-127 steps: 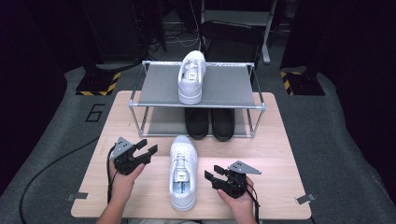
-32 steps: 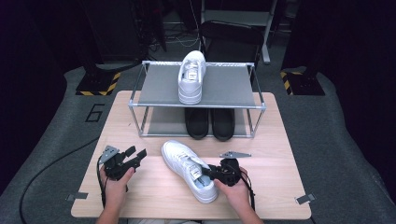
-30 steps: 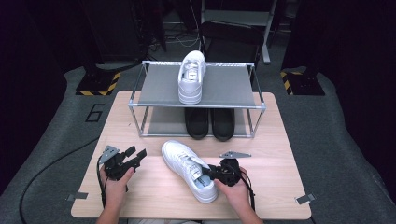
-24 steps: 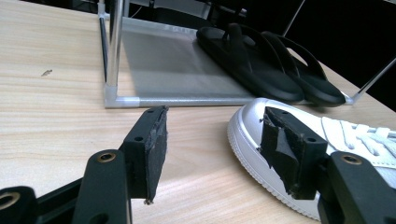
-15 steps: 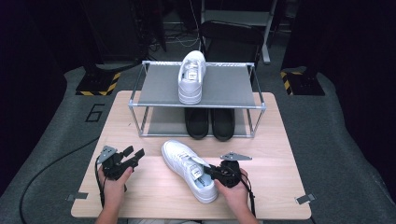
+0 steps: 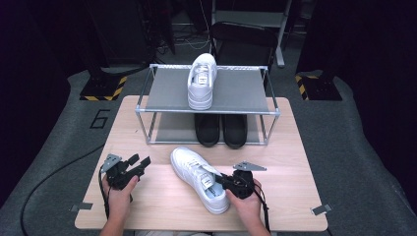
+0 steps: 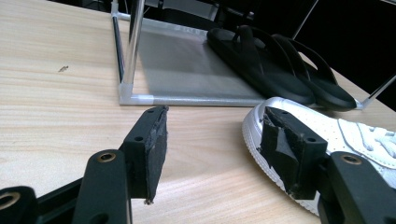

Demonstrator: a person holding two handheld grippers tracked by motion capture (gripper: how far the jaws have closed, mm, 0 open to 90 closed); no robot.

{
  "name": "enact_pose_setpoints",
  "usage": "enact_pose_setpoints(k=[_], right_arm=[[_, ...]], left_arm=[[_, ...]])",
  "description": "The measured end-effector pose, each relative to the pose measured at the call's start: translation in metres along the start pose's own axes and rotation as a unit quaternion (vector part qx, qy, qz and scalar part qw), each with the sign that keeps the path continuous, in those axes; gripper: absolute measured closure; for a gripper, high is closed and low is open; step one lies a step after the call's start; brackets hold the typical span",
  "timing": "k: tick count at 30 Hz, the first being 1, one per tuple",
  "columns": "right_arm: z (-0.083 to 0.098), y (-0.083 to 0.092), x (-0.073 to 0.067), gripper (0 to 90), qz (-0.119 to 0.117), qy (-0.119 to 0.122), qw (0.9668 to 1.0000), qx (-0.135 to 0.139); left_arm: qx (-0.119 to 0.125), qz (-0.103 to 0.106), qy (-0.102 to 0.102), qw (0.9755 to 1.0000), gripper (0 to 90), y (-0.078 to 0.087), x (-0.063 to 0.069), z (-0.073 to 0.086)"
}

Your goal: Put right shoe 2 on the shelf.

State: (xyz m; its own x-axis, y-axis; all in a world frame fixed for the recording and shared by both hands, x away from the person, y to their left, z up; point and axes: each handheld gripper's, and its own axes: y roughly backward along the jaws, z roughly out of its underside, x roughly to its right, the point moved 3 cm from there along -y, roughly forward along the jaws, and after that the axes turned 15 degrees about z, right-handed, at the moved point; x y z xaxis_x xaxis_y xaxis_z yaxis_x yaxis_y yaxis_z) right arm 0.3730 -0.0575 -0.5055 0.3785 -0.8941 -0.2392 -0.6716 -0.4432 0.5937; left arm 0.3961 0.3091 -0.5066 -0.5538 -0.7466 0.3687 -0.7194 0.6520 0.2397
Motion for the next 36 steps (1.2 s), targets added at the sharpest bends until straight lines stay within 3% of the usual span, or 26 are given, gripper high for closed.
enact_pose_setpoints(k=[10, 19, 36], right_arm=[[0.004, 0.003, 0.000, 80.2, 0.000, -0.007, 0.9998, 0.018], [0.010, 0.010, 0.002, 80.4, 0.003, -0.024, 0.9983, 0.052], [-0.003, 0.041, 0.007, 80.4, -0.006, -0.067, 0.9918, 0.108]], left_arm=[[-0.001, -0.002, 0.002, 1.0000, 41.3, 0.001, -0.002, 0.001], [-0.002, -0.003, 0.004, 1.0000, 41.3, 0.000, -0.003, 0.002], [-0.003, -0.004, 0.006, 1.0000, 41.2, 0.000, -0.003, 0.004]])
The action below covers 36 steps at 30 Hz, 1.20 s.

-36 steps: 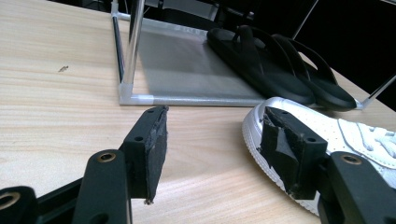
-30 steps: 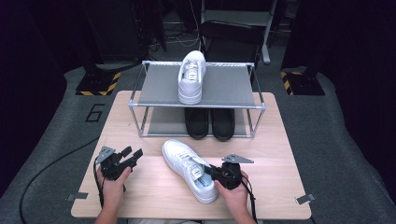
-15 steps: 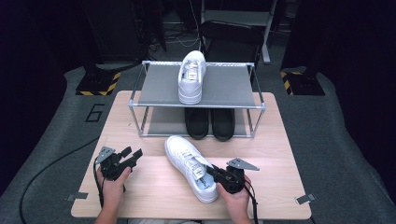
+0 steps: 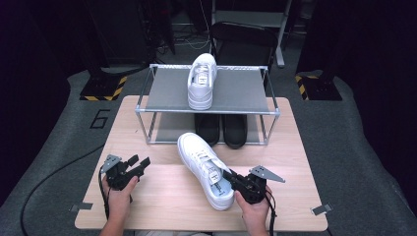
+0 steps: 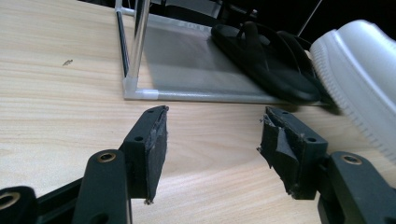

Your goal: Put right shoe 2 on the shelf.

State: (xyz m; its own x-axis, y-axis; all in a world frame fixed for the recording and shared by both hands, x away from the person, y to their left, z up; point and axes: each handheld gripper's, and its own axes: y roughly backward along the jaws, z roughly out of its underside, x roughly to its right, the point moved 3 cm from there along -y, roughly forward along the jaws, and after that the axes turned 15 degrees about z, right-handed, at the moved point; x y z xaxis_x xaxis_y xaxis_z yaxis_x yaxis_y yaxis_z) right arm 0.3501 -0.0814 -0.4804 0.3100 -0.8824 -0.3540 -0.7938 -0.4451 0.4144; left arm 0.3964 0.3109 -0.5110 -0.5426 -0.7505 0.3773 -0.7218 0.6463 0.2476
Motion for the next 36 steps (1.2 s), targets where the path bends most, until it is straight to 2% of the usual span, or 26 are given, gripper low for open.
enact_pose_setpoints(k=[4, 12, 27, 36], right_arm=[[-0.007, 0.006, 0.002, 80.4, 0.003, 0.004, 0.9998, 0.017], [-0.016, 0.016, 0.003, 80.3, 0.004, 0.001, 0.9994, 0.033], [-0.029, 0.029, 0.003, 80.3, 0.001, -0.009, 0.9988, 0.048], [-0.034, 0.039, 0.008, 80.2, 0.008, -0.013, 0.9978, 0.064]], left_arm=[[0.000, -0.001, 0.001, 1.0000, 41.2, 0.000, 0.000, 0.000], [0.001, 0.001, 0.000, 1.0000, 41.2, 0.000, -0.001, 0.000], [0.000, -0.002, 0.001, 1.0000, 41.1, 0.000, -0.002, 0.001], [0.002, -0.003, 0.003, 1.0000, 41.1, 0.001, -0.002, 0.001]])
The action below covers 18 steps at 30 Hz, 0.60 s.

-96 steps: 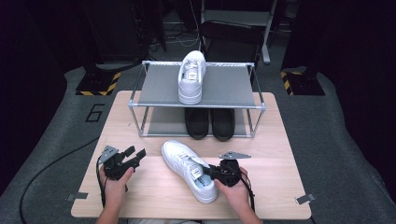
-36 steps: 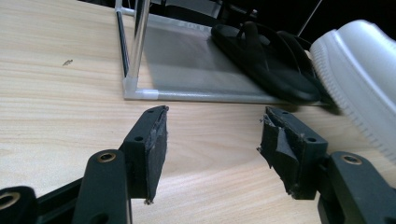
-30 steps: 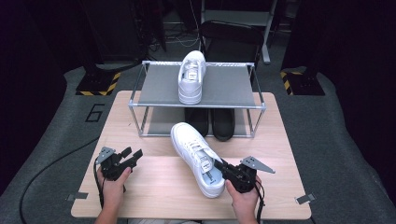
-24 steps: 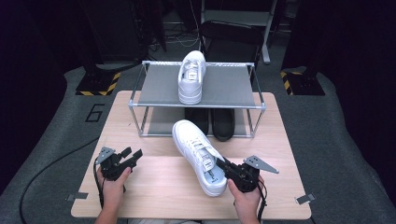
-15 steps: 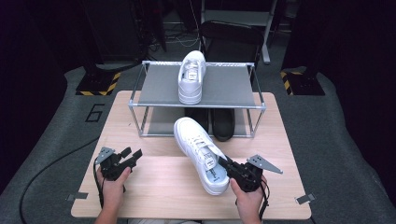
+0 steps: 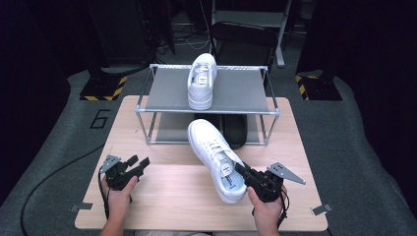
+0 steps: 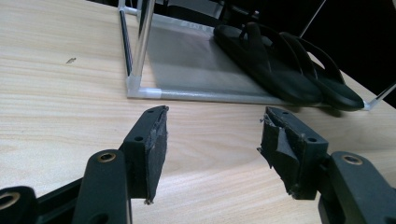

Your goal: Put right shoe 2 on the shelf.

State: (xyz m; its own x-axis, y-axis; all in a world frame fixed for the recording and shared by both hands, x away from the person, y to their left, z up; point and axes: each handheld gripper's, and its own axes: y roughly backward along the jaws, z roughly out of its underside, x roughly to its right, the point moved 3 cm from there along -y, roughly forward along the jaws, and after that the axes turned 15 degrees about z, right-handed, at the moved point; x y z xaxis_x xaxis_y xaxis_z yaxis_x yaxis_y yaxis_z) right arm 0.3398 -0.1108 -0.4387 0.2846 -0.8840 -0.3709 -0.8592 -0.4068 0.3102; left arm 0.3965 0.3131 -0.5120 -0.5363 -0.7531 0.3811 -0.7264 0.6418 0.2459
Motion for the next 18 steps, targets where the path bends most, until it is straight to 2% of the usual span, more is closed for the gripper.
enact_pose_setpoints(k=[17, 18], right_arm=[[-0.014, 0.021, 0.019, 80.2, 0.021, -0.004, 0.9992, 0.032], [-0.014, 0.022, 0.019, 80.2, 0.021, -0.010, 0.9992, 0.033]], left_arm=[[0.003, -0.001, 0.005, 1.0000, 40.6, -0.001, 0.000, 0.001], [0.004, -0.001, 0.004, 1.0000, 40.6, -0.001, -0.001, 0.001]])
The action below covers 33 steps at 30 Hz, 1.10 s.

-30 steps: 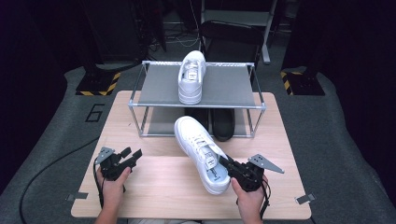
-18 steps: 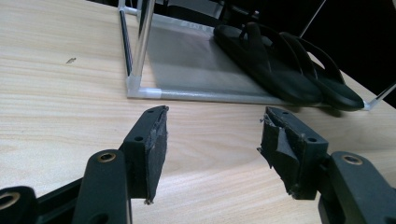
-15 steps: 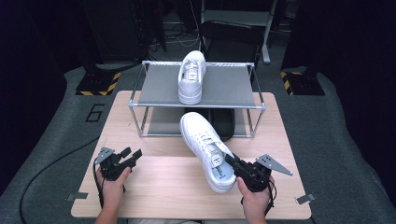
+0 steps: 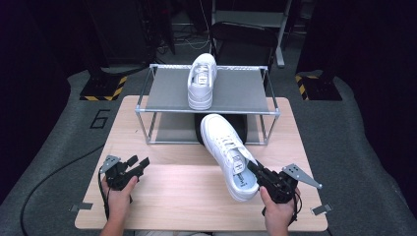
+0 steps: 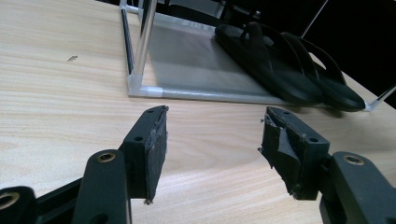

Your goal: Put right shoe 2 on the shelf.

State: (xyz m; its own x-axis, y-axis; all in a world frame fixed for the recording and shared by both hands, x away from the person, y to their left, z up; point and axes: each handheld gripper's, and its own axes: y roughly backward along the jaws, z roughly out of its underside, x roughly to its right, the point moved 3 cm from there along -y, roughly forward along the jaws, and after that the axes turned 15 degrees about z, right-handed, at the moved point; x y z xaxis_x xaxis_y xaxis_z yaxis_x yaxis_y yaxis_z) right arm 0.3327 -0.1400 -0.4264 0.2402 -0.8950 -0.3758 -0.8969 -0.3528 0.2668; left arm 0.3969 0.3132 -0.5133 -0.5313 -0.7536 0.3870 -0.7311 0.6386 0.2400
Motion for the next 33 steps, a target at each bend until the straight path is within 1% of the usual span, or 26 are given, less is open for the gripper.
enact_pose_setpoints(k=[5, 6, 7, 9, 10, 11, 17, 18, 20, 22, 24, 25, 30, 33], right_arm=[[-0.008, 0.004, 0.002, 80.2, 0.000, 0.004, 1.0000, 0.006], [-0.010, 0.004, 0.002, 80.2, 0.000, 0.008, 0.9999, 0.009], [-0.013, 0.005, 0.001, 80.2, -0.001, 0.005, 0.9999, 0.010], [-0.018, 0.006, 0.001, 80.2, -0.002, 0.004, 0.9999, 0.012], [-0.020, 0.007, 0.002, 80.2, -0.003, 0.008, 0.9999, 0.015], [-0.024, 0.007, 0.001, 80.2, -0.004, 0.005, 0.9998, 0.017], [-0.044, 0.009, 0.000, 80.2, -0.003, 0.017, 0.9996, 0.025], [-0.048, 0.008, 0.001, 80.2, 0.000, 0.025, 0.9994, 0.026], [-0.053, 0.008, 0.000, 80.2, 0.002, 0.028, 0.9993, 0.026], [-0.059, 0.007, 0.000, 80.2, 0.004, 0.033, 0.9991, 0.027], [-0.066, 0.005, 0.000, 80.3, 0.004, 0.032, 0.9992, 0.024], [-0.070, 0.003, 0.002, 80.3, 0.005, 0.036, 0.9991, 0.024], [-0.083, -0.003, 0.005, 80.2, 0.013, 0.036, 0.9990, 0.023], [-0.091, -0.006, 0.007, 80.2, 0.014, 0.031, 0.9992, 0.021]], left_arm=[[-0.002, -0.001, 0.000, 1.0000, 40.6, 0.001, 0.000, 0.000], [-0.002, -0.001, 0.000, 1.0000, 40.6, 0.001, 0.000, 0.000], [-0.002, -0.001, 0.001, 1.0000, 40.6, 0.001, 0.000, 0.000], [-0.002, -0.001, 0.002, 1.0000, 40.6, 0.001, 0.000, 0.000], [-0.001, 0.000, 0.000, 1.0000, 40.6, 0.001, 0.000, 0.000], [-0.001, 0.000, 0.000, 1.0000, 40.6, 0.001, 0.000, 0.000], [0.000, 0.002, 0.002, 1.0000, 40.6, 0.000, 0.000, 0.000], [0.000, 0.002, 0.002, 1.0000, 40.6, 0.001, 0.000, 0.000], [-0.001, 0.001, 0.002, 1.0000, 40.6, 0.001, 0.000, 0.000], [-0.002, 0.000, 0.004, 1.0000, 40.6, 0.001, 0.000, 0.000], [-0.001, 0.000, 0.005, 1.0000, 40.6, 0.001, -0.001, 0.000], [0.001, 0.000, 0.003, 1.0000, 40.6, 0.001, -0.001, 0.000], [0.000, 0.000, 0.006, 1.0000, 40.6, 0.000, -0.001, 0.001], [0.001, -0.001, 0.006, 1.0000, 40.6, 0.000, -0.001, 0.001]])
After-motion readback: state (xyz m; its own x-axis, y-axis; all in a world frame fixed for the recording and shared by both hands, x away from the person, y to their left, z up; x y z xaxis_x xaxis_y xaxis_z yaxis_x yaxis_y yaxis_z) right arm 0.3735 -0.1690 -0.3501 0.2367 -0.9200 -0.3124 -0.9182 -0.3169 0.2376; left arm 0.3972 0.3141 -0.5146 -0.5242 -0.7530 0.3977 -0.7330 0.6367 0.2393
